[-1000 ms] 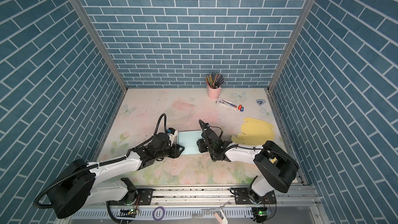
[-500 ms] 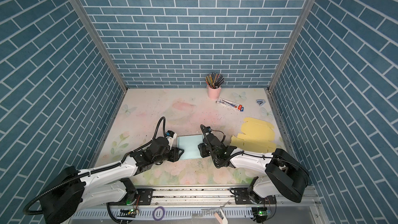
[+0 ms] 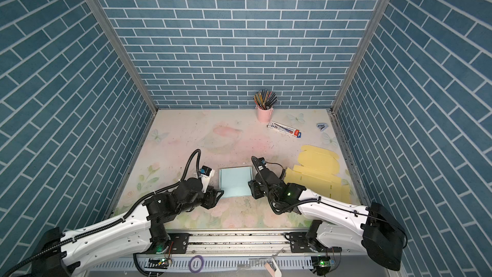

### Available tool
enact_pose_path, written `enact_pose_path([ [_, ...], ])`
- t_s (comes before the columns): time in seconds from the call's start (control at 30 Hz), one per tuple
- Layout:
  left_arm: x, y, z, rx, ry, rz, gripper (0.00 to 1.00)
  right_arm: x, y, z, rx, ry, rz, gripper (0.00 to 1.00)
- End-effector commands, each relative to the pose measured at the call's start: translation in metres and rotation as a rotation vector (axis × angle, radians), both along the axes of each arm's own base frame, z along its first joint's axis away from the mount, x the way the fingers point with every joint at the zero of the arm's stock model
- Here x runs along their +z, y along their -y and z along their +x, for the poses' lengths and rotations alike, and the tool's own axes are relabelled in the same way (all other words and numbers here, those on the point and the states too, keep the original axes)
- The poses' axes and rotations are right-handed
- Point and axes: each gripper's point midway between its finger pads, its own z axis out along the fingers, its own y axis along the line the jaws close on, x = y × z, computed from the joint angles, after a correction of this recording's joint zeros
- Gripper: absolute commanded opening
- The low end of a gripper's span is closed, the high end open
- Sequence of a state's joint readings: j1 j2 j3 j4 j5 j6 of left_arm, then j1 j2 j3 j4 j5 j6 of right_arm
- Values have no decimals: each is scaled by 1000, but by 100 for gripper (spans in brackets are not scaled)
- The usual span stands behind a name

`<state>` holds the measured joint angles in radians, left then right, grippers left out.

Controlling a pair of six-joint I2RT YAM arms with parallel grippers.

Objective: Fold the paper box

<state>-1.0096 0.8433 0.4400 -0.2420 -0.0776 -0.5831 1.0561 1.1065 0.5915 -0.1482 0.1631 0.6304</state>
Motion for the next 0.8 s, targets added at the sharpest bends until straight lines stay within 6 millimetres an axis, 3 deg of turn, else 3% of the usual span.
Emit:
enact_pose_path([
  [0.0, -8, -2, -3, 43, -20, 36, 60, -10, 4, -10, -1, -44, -48, 53],
  [0.27, -22, 3, 1, 64, -33, 59, 72, -33, 0, -7, -11, -66, -97, 59],
  [0.57, -38, 9, 1, 68, -61, 52, 73, -45, -16, -8, 2, -109, -54, 61],
  [0.77, -49, 13, 1, 64, -79, 57, 73, -54, -16, -11, -3, -135, -47, 61],
])
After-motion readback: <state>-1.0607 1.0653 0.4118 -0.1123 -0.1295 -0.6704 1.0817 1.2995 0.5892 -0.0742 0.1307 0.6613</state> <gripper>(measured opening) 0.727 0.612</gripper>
